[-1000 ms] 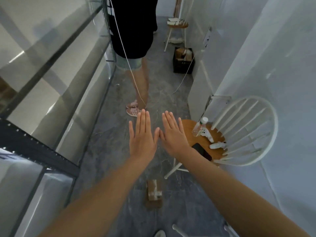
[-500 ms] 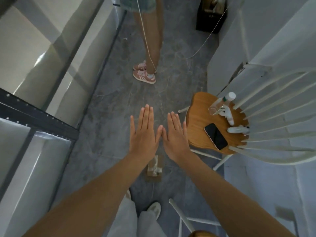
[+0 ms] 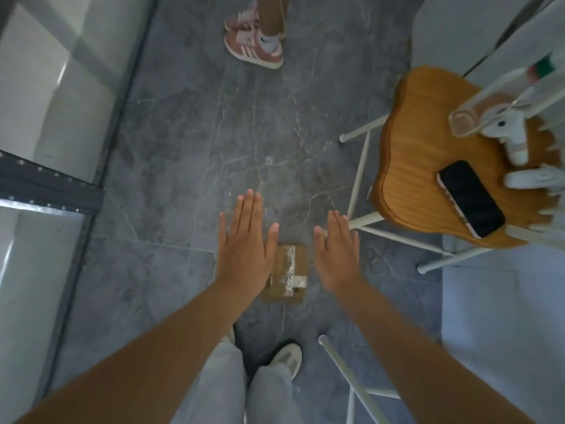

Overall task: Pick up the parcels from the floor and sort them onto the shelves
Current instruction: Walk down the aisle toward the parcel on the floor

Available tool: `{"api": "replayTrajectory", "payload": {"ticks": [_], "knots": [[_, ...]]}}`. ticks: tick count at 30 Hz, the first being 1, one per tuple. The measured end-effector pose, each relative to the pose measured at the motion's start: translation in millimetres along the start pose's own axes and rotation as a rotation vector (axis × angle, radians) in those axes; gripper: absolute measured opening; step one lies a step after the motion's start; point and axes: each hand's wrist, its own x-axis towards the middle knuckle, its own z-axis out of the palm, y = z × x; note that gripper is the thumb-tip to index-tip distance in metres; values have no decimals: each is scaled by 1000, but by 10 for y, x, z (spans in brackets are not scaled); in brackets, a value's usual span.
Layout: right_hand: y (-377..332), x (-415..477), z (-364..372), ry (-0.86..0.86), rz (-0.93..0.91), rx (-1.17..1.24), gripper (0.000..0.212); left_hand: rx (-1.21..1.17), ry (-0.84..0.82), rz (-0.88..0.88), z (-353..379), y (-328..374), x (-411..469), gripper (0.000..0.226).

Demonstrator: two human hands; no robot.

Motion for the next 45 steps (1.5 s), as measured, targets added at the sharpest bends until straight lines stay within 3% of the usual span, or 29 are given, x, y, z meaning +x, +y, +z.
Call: {"api": "replayTrajectory", "payload": {"ticks": [3, 7, 13, 18, 20, 22, 24, 28, 34, 45], "knots": [[249, 204, 456, -31, 80, 72, 56, -143, -57, -77, 467, -349, 145, 55], [531, 452, 1009, -45, 163, 221, 55, -436, -128, -250, 1054, -675, 196, 50], [766, 907, 1478, 3, 572, 706, 55, -747, -303, -577, 1829, -873, 217, 50], [960, 1097, 1838, 38, 694, 731, 61, -999, -350, -930, 2253, -862, 314, 51], [976, 1093, 1946, 33, 762, 741, 68, -1099, -286, -1059, 2410, -782, 339, 68], [954, 1091, 2009, 22, 789, 739, 72, -1133, -274, -1088, 2569, -708, 325, 79], [942, 1090, 2027, 28, 785, 741, 72, -1162, -274, -1096, 2598, -624, 303, 71], [883, 1070, 1893, 8, 799, 708, 71, -1179, -302, -1097, 2427, -578, 275, 68], [333, 742, 1479, -66, 743, 716, 71, -1214, -185, -1054, 1684, -462, 245, 62], [-898, 80, -167, -104, 545, 669, 70, -1184, 20, -911, -268, 199, 86, 49]]}}
